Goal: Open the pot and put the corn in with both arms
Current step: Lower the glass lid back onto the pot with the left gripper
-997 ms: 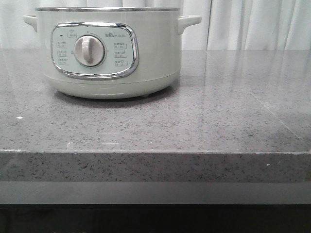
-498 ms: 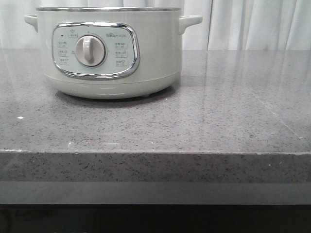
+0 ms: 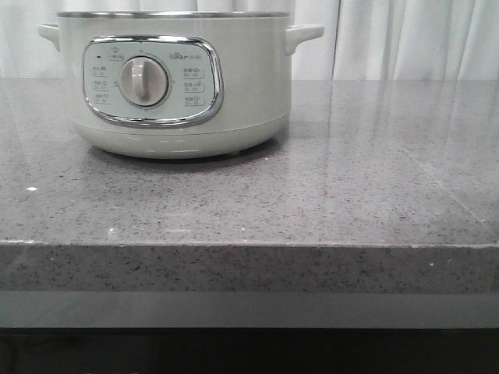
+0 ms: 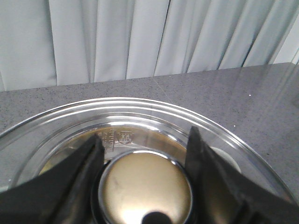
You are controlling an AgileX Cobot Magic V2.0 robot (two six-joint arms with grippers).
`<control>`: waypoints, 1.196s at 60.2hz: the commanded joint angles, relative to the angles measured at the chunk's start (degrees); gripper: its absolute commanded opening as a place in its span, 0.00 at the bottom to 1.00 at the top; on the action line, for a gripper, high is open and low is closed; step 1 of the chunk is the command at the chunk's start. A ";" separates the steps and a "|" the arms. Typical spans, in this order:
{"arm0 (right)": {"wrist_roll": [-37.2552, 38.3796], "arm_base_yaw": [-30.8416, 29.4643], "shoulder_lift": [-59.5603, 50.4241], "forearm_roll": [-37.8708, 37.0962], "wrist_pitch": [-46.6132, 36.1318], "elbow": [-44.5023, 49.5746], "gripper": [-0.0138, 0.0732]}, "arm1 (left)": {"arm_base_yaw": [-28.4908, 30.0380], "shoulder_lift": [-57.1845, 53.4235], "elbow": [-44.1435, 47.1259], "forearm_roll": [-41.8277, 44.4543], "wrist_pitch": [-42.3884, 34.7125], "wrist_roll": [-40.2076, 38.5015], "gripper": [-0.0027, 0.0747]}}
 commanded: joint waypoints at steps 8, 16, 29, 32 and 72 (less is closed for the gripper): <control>0.00 -0.42 -0.39 0.62 -3.48 -1.53 0.76 | -0.49 7.15 -9.88 -0.69 -8.34 -0.13 0.41; 0.00 -0.42 -0.39 0.62 -3.48 -1.53 0.76 | -0.49 11.02 -12.94 -0.44 -8.44 -0.13 0.41; 0.00 -0.42 -0.39 0.62 -3.48 -1.53 0.76 | -0.49 15.22 -14.38 0.99 -10.51 -0.13 0.41; 0.00 -0.42 -0.39 0.62 -3.48 -1.53 0.76 | -0.49 15.83 -14.38 0.99 -11.36 -0.13 0.41; 0.00 -0.42 -0.39 0.62 -3.48 -1.53 0.76 | -1.44 16.84 -14.38 0.99 -7.71 -0.13 0.41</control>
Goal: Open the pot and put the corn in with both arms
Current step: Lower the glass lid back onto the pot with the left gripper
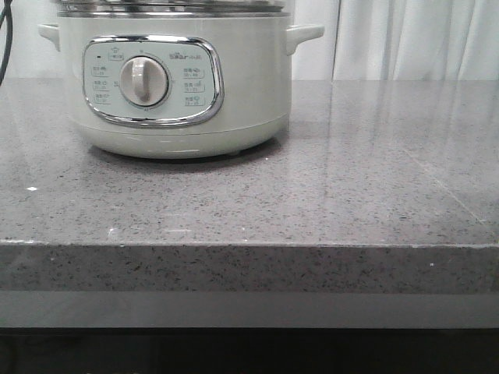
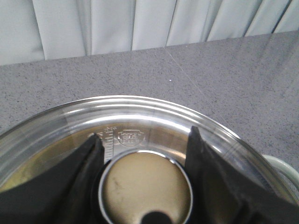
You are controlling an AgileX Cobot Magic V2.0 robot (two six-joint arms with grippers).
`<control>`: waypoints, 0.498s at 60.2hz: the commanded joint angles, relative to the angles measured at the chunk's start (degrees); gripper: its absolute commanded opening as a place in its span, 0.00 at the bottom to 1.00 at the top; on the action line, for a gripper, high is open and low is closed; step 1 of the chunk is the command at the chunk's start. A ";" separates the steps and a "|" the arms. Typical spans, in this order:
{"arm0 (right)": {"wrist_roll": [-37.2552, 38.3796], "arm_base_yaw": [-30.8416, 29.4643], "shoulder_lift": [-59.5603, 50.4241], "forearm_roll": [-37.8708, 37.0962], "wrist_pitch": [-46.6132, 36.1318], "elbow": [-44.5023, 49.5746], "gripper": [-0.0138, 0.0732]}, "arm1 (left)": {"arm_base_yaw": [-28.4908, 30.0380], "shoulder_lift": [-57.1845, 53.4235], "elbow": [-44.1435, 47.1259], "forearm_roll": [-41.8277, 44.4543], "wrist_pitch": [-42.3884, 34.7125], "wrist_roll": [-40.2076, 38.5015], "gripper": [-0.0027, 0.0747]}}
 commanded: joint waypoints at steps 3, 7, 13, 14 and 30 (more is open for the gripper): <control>-0.13 -0.42 -0.39 0.62 -3.48 -1.53 0.76 | -1.00 -3.25 -2.69 -0.30 -6.44 -0.13 0.41; -0.13 -0.42 -0.39 0.62 -3.48 -1.53 0.76 | -1.25 -3.25 -2.69 -0.30 -6.44 -0.13 0.41; -0.13 -0.42 -0.39 0.62 -3.48 -1.53 0.76 | -1.25 -3.25 -2.69 -0.30 -6.30 -0.13 0.41; -0.13 -0.42 -0.39 0.62 -3.48 -1.53 0.76 | -1.25 -3.25 -2.69 -0.30 -6.30 -0.13 0.41; -0.13 -0.42 -0.39 0.62 -3.48 -1.53 0.76 | -1.25 -3.25 -2.69 2.29 -6.34 -0.13 0.41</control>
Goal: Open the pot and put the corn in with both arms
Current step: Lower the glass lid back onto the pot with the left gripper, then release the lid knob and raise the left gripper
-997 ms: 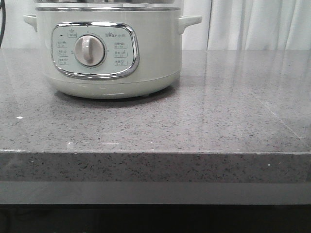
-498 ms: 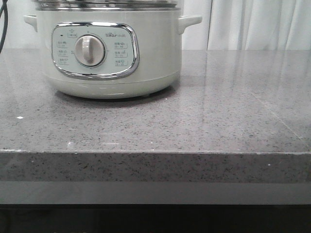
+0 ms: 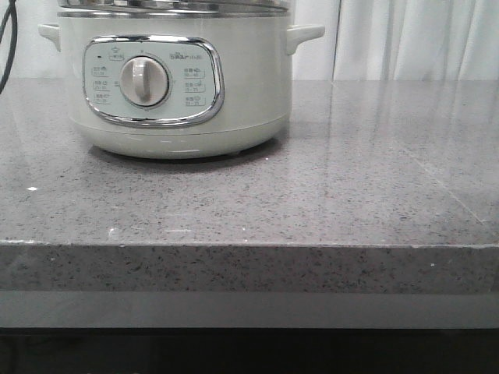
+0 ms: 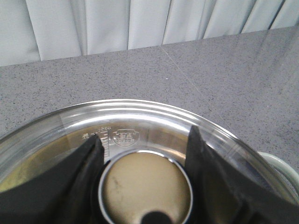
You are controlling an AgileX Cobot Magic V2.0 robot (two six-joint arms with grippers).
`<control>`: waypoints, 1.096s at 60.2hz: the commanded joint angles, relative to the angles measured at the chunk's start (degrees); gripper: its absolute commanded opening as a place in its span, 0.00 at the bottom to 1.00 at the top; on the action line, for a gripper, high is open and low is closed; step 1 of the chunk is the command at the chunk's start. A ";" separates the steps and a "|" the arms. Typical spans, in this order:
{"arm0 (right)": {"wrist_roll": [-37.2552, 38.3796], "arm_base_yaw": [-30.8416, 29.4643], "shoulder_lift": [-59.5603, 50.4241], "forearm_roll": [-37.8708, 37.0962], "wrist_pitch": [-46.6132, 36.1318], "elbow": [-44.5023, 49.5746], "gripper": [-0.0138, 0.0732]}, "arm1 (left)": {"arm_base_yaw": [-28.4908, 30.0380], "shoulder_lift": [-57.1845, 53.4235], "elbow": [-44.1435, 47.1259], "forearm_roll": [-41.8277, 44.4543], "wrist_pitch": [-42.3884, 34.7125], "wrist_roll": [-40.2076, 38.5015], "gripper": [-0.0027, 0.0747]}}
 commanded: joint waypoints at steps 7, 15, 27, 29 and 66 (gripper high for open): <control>-0.13 -0.42 -0.39 0.62 -3.57 -1.53 0.76 | -0.68 -3.22 -2.49 0.54 -6.45 0.10 0.41; -0.13 -0.42 -0.39 0.62 -3.57 -1.53 0.76 | -0.68 -2.88 -2.49 0.54 -6.78 0.10 0.41; -0.13 -0.42 -0.39 0.62 -3.57 -1.53 0.76 | -0.68 -2.42 -2.49 0.54 -6.78 0.10 0.41; -0.13 -0.42 -0.39 0.62 -3.57 -1.53 0.76 | -0.68 -2.42 -2.49 0.54 -6.90 0.10 0.41; -0.13 -0.42 -0.39 0.62 -3.57 -1.53 0.76 | -0.31 -2.65 -2.49 0.03 -3.59 0.10 0.73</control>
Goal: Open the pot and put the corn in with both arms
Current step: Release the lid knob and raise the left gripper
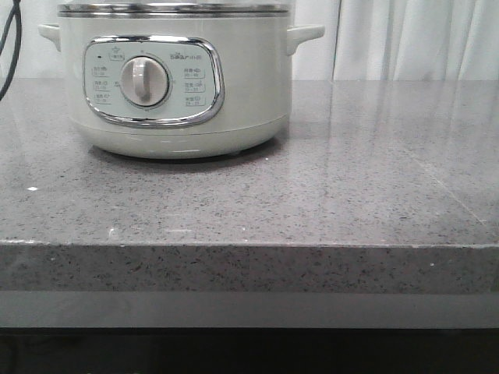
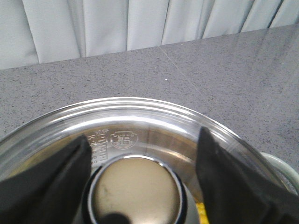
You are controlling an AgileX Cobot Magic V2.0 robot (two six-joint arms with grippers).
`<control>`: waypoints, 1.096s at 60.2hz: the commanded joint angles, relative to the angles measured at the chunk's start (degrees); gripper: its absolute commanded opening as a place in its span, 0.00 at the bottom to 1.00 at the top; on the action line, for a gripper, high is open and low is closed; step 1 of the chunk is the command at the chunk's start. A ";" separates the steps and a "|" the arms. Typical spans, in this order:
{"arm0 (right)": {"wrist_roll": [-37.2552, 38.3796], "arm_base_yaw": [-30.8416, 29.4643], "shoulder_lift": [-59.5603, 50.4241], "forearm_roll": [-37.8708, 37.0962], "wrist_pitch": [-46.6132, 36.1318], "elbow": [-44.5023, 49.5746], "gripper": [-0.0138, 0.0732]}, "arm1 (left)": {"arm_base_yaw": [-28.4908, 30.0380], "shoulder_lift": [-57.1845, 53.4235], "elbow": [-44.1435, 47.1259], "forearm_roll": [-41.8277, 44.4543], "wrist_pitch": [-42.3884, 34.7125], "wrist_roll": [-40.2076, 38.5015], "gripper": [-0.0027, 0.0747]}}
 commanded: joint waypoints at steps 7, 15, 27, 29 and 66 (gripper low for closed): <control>-0.13 -0.42 -0.39 0.62 -3.57 -1.53 0.76 | -0.23 -6.10 -2.15 -0.12 -0.77 0.13 0.73; -0.13 -0.42 -0.39 0.62 -3.57 -1.53 0.76 | -0.23 -11.01 -2.15 0.09 2.57 0.13 0.72; -0.13 -0.42 -0.39 0.62 -3.57 -1.53 0.76 | -0.23 -20.42 -1.91 4.69 13.03 0.13 0.73; -0.13 -0.42 -0.39 0.62 -3.57 -1.53 0.76 | -0.23 -21.95 -1.41 5.36 14.34 0.13 0.73; -0.13 -0.42 -0.39 0.62 -3.57 -1.53 0.76 | -0.23 -53.57 31.95 4.90 15.09 0.03 0.72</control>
